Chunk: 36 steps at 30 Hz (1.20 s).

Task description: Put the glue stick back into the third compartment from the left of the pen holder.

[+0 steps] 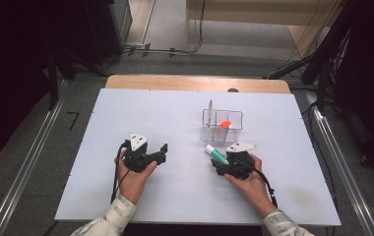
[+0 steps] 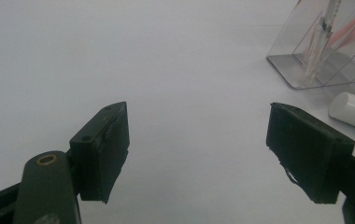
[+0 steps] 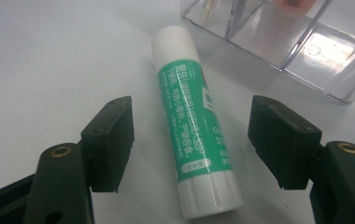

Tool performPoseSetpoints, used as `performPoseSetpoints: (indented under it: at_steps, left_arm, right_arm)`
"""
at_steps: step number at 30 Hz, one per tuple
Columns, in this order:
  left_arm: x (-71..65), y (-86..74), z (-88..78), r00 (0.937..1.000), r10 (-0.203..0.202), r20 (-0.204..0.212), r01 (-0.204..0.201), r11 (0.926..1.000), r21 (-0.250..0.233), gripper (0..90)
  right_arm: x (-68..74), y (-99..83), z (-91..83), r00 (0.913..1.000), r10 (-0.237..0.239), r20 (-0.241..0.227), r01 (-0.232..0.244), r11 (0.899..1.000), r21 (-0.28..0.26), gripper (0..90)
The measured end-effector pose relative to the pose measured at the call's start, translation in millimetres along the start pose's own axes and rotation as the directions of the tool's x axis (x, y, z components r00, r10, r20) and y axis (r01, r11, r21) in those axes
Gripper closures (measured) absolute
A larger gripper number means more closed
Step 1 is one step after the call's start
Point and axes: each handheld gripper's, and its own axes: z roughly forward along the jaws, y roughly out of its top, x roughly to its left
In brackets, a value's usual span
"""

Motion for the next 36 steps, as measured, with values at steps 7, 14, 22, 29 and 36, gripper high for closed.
performPoseSetpoints:
  at_steps: [7, 14, 22, 29, 36]
  left_arm:
    - [-0.3, 0.1, -0.1, 1.0, 0.0, 0.0, 0.0, 1.0, 0.0, 21.4]
    - [-0.9, -0.1, 0.3, 1.0, 0.0, 0.003, 0.0, 1.0, 0.003, 21.4]
    - [-1.8, -0.4, 0.9, 1.0, 0.007, 0.005, -0.007, 1.0, 0.006, 21.4]
    - [-2.8, -0.5, 1.1, 0.9999, 0.005, 0.011, -0.005, 1.0, 0.006, 21.5]
    - [-3.6, 0.1, 0.2, 0.999, 0.003, 0.044, -0.003, 0.9999, 0.016, 31.5]
  right_arm:
    - [1.1, -0.8, 2.3, 0.9999, -0.011, 0.004, 0.011, 1.0, 0.019, 35.7]
    - [0.9, 0.1, 2.7, 0.9996, -0.024, 0.015, 0.023, 0.999, 0.022, 44.3]
    - [2.4, 1.7, 2.0, 0.9998, -0.021, 0.005, 0.021, 0.999, 0.031, 58.8]
    - [2.8, 2.2, 1.5, 0.9995, -0.032, -0.003, 0.033, 0.999, 0.035, 63.4]
    - [3.0, 3.9, -1.2, 0.9996, -0.025, -0.008, 0.026, 0.999, 0.021, 63.5]
